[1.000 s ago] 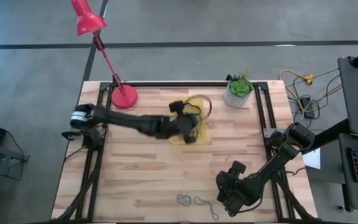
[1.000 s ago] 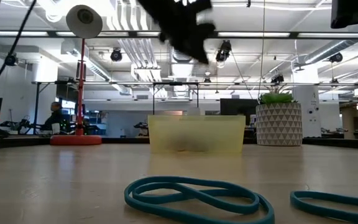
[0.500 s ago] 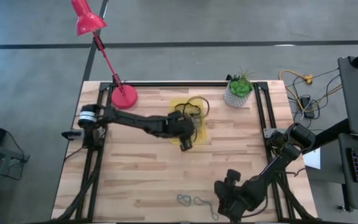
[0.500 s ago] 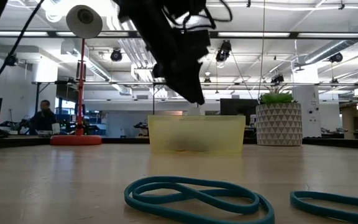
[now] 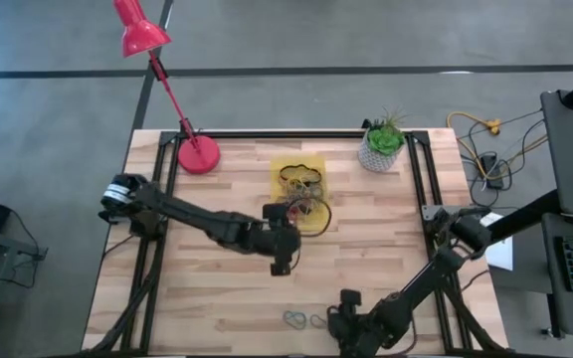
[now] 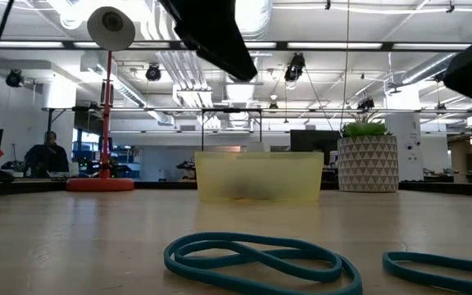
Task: Pick and place rubber bands into bin
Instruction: Put the blue rubber band into the yellow bin
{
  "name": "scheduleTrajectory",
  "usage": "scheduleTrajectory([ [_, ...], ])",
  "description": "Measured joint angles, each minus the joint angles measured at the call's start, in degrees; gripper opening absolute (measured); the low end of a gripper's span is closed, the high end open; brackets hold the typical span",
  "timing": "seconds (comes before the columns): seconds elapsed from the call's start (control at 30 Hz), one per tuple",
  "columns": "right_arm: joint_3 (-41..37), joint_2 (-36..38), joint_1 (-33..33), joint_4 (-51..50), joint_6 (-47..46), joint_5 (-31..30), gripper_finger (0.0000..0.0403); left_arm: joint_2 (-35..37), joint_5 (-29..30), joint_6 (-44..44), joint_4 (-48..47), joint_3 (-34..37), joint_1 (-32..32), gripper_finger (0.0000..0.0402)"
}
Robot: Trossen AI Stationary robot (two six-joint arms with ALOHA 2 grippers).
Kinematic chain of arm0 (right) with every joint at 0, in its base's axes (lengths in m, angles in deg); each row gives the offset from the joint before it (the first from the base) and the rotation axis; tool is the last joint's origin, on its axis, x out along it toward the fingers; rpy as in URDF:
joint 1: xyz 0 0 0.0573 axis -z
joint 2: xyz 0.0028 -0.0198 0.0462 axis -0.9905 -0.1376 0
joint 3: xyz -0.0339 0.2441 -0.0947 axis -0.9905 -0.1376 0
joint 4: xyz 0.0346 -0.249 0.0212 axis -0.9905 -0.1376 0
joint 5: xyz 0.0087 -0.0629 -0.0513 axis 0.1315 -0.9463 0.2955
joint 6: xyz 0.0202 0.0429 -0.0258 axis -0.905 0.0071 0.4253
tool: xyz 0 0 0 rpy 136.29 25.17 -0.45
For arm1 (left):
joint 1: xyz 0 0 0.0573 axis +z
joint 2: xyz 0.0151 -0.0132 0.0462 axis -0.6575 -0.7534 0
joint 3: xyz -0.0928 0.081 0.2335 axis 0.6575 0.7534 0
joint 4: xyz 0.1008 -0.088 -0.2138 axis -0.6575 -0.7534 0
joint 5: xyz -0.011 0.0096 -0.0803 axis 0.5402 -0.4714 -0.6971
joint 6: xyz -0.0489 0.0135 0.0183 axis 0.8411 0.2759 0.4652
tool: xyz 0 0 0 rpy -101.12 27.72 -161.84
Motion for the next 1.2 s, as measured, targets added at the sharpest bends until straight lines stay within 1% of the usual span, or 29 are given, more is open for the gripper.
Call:
scheduleTrajectory([
  [0.17,4.7,-5.6,0.1,-0.8,4.4,-0.5,0.0206,0.8,0.3,0.1,0.0,0.1,-2.1,0.0219],
  [0.23,6.1,-7.2,0.2,-1.5,4.5,-1.0,0.0205,1.0,0.5,0.1,0.0,0.1,-2.4,0.0219],
  [0.33,7.1,-8.4,0.4,-3.7,-0.7,-0.7,0.0205,1.0,0.3,1.3,-0.3,0.1,-2.8,0.0219],
  [0.43,7.1,-8.3,0.8,-5.6,-5.9,0.5,0.0194,1.0,0.1,3.0,-1.2,0.1,-2.9,0.0219],
  [0.7,6.6,-8.2,2.6,-6.4,-3.1,1.4,0.0144,1.0,-0.2,3.0,-3.0,0.2,-3.1,0.0219],
  [0.93,5.0,-8.1,5.1,-6.2,-2.6,1.7,0.0098,1.0,-0.2,3.0,-3.2,0.2,-3.1,0.0219],
  [1.1,4.5,-8.0,6.3,-6.2,-0.2,1.8,0.005,1.0,-0.2,3.0,-4.1,0.2,-3.1,0.0219],
  [1.17,4.5,-8.0,6.9,-6.0,-0.2,2.2,0.0023,1.0,-0.2,3.0,-4.4,0.2,-3.1,0.0219],
  [1.2,4.5,-7.8,7.1,-6.0,-0.4,2.4,0.0016,1.0,-0.2,3.0,-4.4,0.2,-3.1,0.0219],
])
